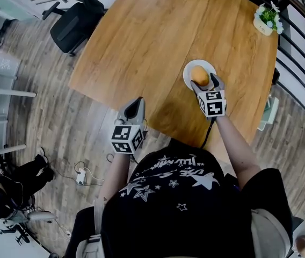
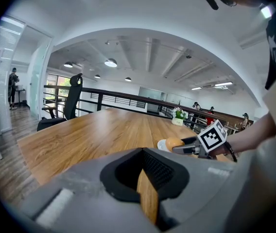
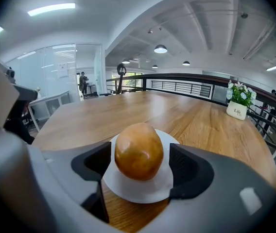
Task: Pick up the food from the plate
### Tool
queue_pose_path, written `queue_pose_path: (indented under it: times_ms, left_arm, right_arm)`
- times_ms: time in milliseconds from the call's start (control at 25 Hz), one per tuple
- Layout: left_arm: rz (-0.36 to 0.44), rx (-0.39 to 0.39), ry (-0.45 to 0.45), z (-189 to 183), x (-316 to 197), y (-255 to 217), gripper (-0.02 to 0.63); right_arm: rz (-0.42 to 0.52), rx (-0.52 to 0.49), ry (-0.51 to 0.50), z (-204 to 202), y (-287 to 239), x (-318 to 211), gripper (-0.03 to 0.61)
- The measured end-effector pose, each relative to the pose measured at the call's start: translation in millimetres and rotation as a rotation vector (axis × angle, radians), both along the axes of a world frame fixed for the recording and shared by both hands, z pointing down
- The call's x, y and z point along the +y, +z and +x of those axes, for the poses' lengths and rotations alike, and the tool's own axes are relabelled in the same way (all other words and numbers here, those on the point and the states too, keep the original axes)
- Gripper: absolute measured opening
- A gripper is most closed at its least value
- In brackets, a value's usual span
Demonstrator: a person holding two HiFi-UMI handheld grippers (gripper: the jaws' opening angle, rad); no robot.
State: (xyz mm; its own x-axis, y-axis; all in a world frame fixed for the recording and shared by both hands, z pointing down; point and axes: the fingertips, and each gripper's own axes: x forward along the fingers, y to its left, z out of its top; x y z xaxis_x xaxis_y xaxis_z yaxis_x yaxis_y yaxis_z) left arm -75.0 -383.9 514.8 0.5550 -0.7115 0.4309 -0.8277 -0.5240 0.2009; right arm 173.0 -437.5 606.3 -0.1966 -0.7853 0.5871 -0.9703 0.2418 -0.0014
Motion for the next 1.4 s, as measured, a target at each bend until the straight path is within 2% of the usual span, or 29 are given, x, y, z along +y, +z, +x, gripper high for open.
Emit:
queue_pose_path:
  times_ms: [280,440,760,1400]
  left_arm:
    - [-0.009,-0.004,-0.012,-5,0,3,0.002]
    - [-0.012,-0.005,-0.017,-7,1,4,0.002]
    - [0.008,0.008,-0.021,-13,5,-2,0.002]
    - [0.065,0.048,-0.042,-35,50,-17,0.002]
  right_arm:
    - [-0.014,0.022,0.010,0,7,-5,0.362]
    - [-0.014,0.023,0.011,0,7,-6,0.337]
    - [-0.014,0.029,0.027,3,-1,-1,0.334]
    - [0.093,0.033,0.008,-11,-56,32,0.334]
